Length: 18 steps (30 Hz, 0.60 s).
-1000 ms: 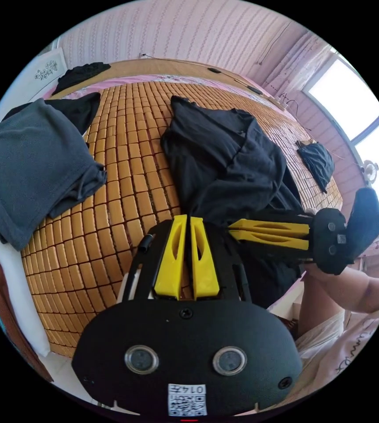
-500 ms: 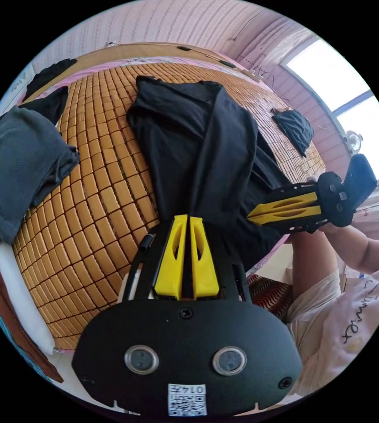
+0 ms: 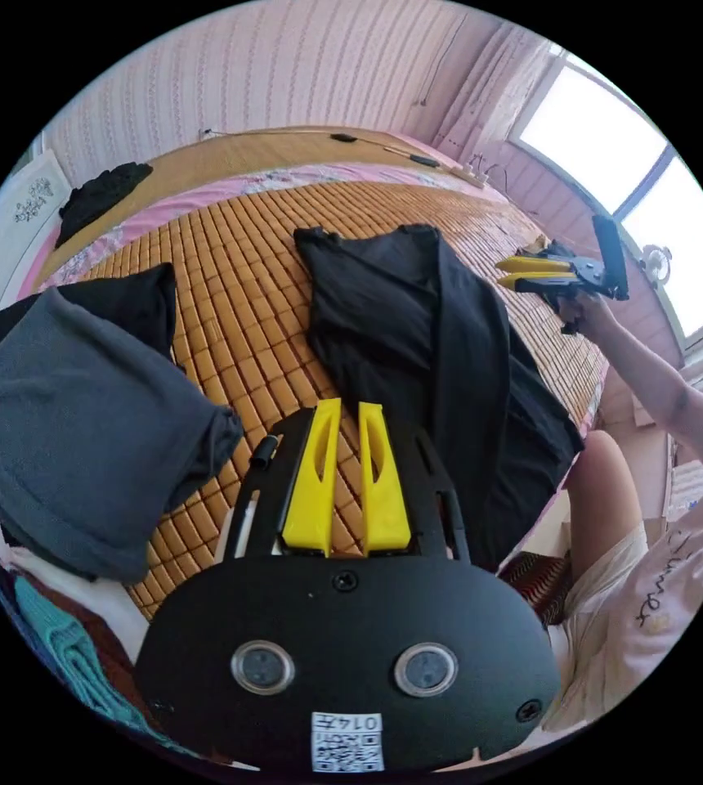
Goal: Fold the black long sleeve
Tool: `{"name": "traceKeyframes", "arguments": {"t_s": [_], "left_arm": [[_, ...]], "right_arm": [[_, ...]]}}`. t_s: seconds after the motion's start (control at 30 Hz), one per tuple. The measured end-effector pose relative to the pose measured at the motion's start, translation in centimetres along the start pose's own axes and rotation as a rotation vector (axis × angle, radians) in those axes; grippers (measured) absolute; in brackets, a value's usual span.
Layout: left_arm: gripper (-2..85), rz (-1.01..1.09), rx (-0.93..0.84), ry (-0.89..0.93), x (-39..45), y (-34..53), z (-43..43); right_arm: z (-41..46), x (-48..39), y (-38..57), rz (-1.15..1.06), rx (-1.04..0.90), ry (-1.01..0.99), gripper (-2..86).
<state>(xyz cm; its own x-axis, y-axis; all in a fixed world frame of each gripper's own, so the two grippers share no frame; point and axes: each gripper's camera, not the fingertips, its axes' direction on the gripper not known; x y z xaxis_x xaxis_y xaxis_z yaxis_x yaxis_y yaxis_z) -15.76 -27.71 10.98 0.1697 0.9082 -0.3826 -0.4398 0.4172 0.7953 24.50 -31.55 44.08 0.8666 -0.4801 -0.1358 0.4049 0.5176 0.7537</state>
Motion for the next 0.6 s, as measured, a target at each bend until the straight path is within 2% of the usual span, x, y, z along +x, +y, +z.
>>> {"name": "traceKeyframes", "arguments": {"t_s": [0.07,0.27,0.33,0.43,0.6], "left_arm": [[4.7,-0.051,0.117,0.062,-2.4,-3.9,0.9],[6.2,-0.198,0.155,0.074,-6.9,-11.9,5.8],[7.3,-0.202,0.111,0.088,-7.4,-13.6,7.7],[7.0,-0.239,0.015,0.089,-8.2,-15.1,10.5],[0.3,-0.214,0.086,0.103,-8.3,-14.3,9.3]], "right_arm": [[2.2,4.6,-2.5,0.136,-0.02,0.049,12.2],[5.0,12.4,-5.2,0.446,0.003,0.059,12.0],[5.6,13.0,-5.9,0.458,-0.003,0.061,10.7],[7.1,13.5,-7.0,0.421,-0.118,0.058,5.9],[4.1,13.2,-7.4,0.322,-0.024,0.006,0.1]]}}
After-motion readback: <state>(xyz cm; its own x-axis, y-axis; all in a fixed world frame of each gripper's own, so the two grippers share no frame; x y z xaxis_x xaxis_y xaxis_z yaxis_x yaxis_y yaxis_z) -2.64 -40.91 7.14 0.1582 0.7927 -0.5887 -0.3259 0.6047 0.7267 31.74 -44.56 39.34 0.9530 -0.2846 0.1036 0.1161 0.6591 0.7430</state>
